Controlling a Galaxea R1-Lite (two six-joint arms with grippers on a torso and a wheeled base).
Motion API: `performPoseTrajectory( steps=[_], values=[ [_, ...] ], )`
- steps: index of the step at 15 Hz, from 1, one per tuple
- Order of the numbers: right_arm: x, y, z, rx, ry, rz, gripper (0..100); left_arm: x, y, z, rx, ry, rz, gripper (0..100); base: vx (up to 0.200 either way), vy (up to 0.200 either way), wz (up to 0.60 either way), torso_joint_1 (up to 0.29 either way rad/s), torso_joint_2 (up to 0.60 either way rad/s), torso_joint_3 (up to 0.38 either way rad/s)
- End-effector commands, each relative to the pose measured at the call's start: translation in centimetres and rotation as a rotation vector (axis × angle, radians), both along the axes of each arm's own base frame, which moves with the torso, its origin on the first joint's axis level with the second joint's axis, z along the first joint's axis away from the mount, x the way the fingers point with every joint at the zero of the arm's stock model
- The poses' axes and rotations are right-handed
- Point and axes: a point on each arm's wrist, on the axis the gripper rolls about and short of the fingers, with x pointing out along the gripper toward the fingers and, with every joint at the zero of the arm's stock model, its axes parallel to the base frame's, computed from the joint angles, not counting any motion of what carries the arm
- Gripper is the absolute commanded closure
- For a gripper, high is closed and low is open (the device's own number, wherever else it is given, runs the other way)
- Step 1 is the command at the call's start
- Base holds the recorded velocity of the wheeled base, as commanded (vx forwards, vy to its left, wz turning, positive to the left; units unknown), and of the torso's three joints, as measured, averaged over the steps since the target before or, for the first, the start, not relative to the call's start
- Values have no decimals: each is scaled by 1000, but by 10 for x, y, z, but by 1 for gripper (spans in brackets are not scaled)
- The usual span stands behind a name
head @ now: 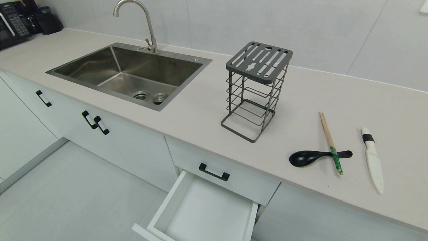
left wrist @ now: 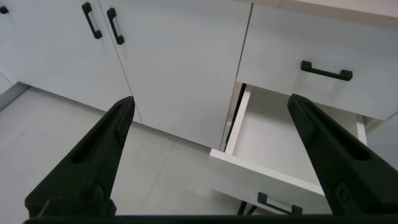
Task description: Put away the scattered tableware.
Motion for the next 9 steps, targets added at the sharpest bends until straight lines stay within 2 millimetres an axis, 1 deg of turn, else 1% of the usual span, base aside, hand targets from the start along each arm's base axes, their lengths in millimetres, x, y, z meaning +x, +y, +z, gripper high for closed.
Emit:
performPoseTrajectory(
  steps=[1, 6, 7, 8, 9],
  values=[
    [0, 0, 0, 1, 0, 0, 0, 0, 0, 0, 0, 1, 0, 0, 0, 0, 0, 0, 0, 0],
    [0, 0, 0, 25, -7, 4, 0, 0, 0, 0, 0, 1, 0, 0, 0, 0, 0, 0, 0, 0],
    [-1, 0, 15, 12, -155, 14, 0, 0, 0, 0, 0, 1, 0, 0, 0, 0, 0, 0, 0, 0],
    [-2, 1, 21, -6, -186, 13, 0, 0, 0, 0, 0, 0, 0, 0, 0, 0, 0, 0, 0, 0],
    [3, 2, 35, -31, -144, 58, 0, 0, 0, 0, 0, 1, -1, 0, 0, 0, 0, 0, 0, 0]
  ],
)
